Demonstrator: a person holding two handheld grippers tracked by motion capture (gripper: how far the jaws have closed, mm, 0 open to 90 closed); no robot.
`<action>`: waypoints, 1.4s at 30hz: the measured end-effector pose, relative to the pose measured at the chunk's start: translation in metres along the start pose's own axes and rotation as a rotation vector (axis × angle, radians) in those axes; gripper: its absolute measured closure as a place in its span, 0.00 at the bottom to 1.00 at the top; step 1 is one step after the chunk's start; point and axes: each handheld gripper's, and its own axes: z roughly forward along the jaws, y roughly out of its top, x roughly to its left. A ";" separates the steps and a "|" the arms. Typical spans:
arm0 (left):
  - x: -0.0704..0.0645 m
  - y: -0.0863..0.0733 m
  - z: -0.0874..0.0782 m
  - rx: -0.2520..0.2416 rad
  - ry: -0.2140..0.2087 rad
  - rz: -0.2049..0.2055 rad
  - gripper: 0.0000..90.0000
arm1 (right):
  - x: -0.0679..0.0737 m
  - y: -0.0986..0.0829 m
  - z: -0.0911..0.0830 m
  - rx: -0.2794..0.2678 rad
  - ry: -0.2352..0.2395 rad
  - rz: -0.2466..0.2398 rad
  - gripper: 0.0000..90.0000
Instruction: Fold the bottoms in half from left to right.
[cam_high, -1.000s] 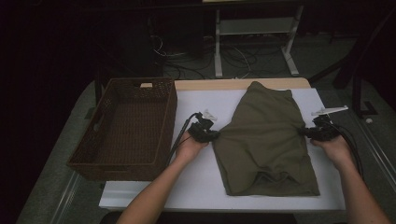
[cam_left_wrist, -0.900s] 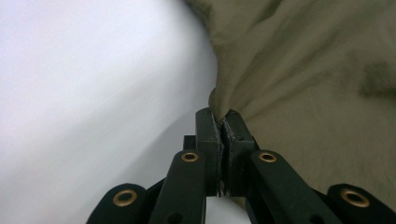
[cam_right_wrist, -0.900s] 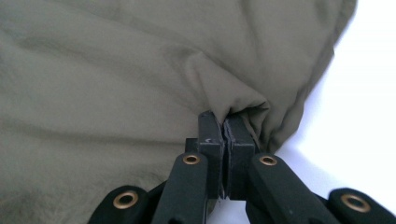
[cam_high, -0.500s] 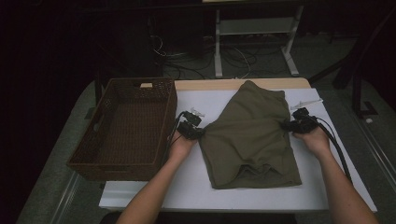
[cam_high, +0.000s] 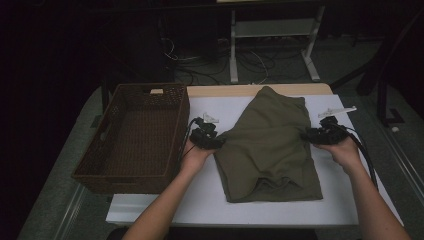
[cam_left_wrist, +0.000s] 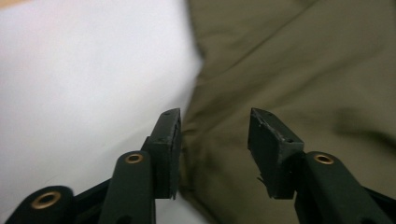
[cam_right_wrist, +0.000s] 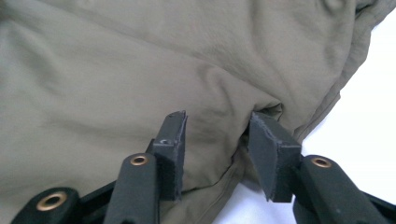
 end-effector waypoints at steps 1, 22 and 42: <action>-0.002 0.000 -0.002 -0.003 -0.012 0.005 0.59 | 0.001 -0.001 -0.005 -0.007 0.006 -0.001 0.61; -0.063 -0.049 -0.043 -0.015 -0.422 0.235 0.57 | 0.038 -0.041 -0.051 0.006 0.132 -0.053 0.68; -0.111 -0.060 -0.012 0.058 -0.457 0.407 0.67 | 0.046 -0.046 -0.049 0.021 0.160 -0.071 0.62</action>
